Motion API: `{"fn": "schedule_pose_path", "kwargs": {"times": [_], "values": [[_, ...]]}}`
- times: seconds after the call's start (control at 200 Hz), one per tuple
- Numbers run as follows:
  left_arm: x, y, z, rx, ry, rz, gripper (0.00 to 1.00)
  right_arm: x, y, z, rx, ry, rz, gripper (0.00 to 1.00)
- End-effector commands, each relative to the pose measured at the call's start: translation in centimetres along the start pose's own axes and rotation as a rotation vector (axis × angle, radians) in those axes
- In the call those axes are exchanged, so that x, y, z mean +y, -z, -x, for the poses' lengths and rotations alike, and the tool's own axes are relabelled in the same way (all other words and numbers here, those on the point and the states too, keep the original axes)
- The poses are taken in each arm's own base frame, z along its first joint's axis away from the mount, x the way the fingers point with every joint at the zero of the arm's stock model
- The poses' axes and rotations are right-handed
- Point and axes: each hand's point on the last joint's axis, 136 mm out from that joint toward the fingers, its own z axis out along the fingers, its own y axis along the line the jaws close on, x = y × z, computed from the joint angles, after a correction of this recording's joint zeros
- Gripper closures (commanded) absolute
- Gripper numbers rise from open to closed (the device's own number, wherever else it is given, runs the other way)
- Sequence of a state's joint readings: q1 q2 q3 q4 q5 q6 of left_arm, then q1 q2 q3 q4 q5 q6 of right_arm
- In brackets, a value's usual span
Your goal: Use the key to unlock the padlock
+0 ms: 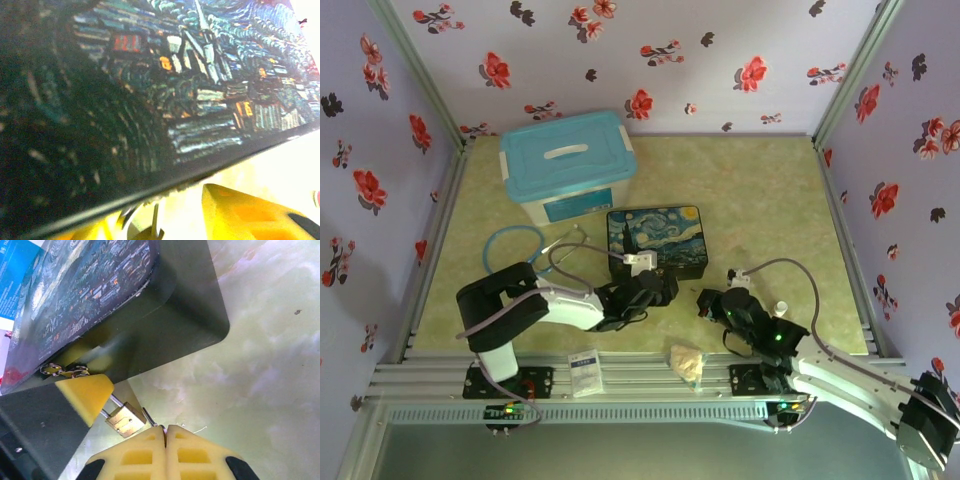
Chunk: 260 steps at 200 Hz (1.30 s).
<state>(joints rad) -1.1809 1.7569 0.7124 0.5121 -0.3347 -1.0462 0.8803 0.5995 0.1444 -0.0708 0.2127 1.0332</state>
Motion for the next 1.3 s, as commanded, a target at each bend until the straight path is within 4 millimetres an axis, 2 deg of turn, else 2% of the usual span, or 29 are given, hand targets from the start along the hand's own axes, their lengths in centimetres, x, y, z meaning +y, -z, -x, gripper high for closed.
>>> {"fn": "schedule_pose_path", "kwargs": {"times": [0.0, 0.29, 0.49, 0.735, 1.02, 1.295], "values": [[1.3, 0.5, -0.8, -0.005, 0.023, 0.024, 0.58, 0.2, -0.1, 0.4, -0.016, -0.024, 0.011, 1.0], [2.8, 0.0, -2.0, 0.017, -0.005, 0.075, 0.61, 0.3, -0.2, 0.3, -0.01, -0.02, 0.006, 1.0], [1.6, 0.2, -2.9, 0.029, -0.01, 0.052, 0.62, 0.2, -0.1, 0.2, -0.005, -0.02, 0.001, 1.0], [1.9, 0.1, -3.8, 0.035, 0.002, 0.057, 0.65, -0.1, -0.3, 0.1, -0.006, -0.024, -0.004, 1.0], [0.9, 0.1, -2.8, 0.02, -0.002, 0.028, 0.78, -0.1, -0.3, -0.1, 0.001, -0.027, 0.0, 1.0], [-0.1, 0.3, -1.3, 0.0, 0.072, -0.026, 0.99, 0.8, -0.8, -1.1, 0.062, -0.082, 0.038, 1.0]]}}
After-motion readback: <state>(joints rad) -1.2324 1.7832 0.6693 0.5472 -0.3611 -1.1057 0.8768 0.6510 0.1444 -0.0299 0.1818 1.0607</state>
